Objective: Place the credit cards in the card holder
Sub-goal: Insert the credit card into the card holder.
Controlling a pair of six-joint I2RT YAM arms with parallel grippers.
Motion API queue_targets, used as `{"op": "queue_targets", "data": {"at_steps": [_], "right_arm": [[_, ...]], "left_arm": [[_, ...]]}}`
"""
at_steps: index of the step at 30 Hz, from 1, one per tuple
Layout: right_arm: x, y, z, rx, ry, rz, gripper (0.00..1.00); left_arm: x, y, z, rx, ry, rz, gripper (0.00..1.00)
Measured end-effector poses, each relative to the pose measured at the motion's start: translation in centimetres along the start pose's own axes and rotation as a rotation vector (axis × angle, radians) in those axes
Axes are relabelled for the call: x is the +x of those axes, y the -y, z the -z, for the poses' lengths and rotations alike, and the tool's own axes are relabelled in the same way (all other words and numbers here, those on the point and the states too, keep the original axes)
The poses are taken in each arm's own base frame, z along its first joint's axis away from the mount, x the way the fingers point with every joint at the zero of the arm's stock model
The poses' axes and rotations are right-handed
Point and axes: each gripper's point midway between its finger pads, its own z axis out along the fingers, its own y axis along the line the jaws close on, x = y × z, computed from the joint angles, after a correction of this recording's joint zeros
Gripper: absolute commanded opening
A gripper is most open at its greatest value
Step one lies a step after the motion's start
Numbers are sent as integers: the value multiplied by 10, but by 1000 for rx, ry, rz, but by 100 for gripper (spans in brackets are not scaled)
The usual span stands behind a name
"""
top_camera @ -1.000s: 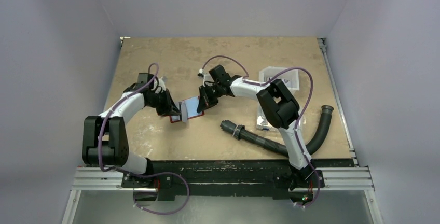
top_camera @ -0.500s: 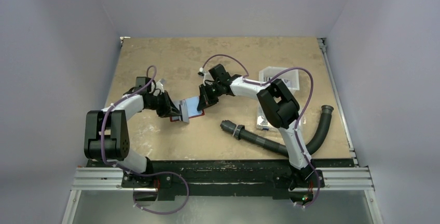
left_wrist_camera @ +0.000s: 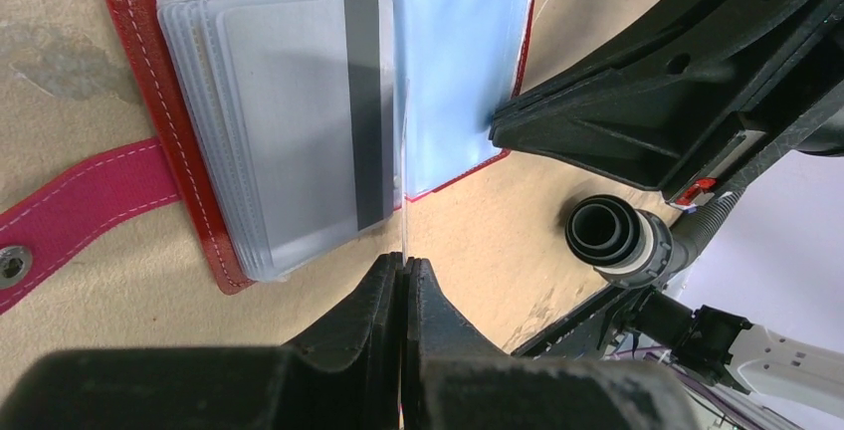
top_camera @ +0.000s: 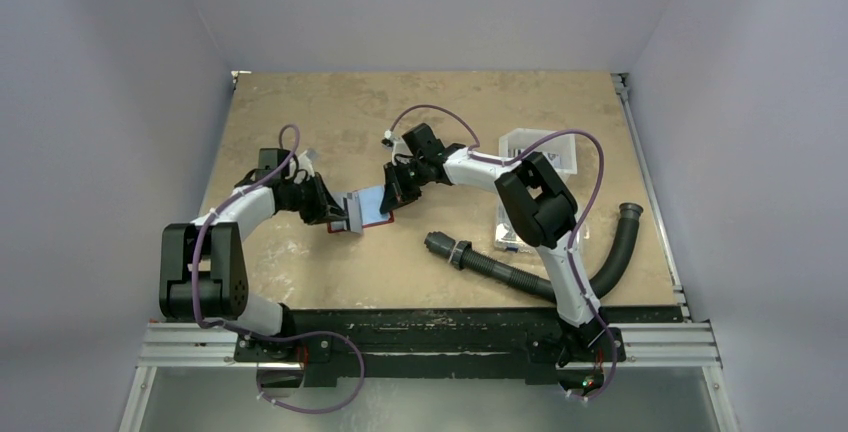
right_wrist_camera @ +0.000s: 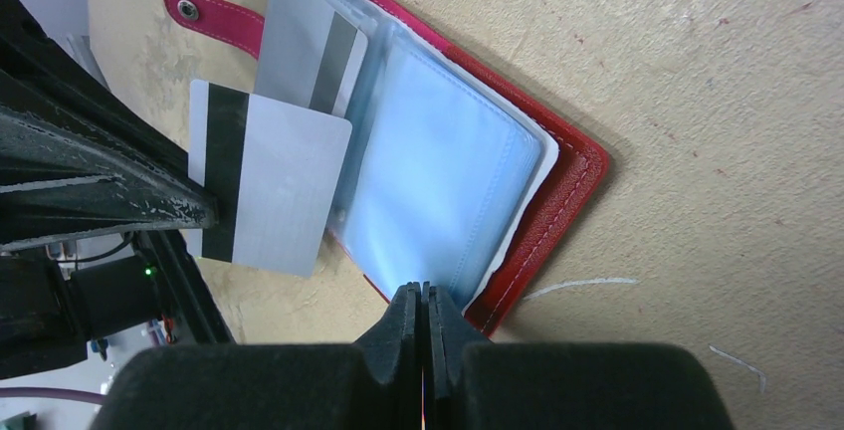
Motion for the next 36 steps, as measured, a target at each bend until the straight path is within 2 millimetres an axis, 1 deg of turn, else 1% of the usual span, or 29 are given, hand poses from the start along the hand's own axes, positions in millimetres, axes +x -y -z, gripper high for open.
{"op": "queue_targets", "data": {"at_steps": [6,36], "right_arm": [[0,0,0,0,-2,-1,0],[0,1,-1,-8,-8,-6,0]], "left_arm": [[-1,0,0,-1,4,-10,0],[-6,-1,-18,55,-13,-3,0]]}}
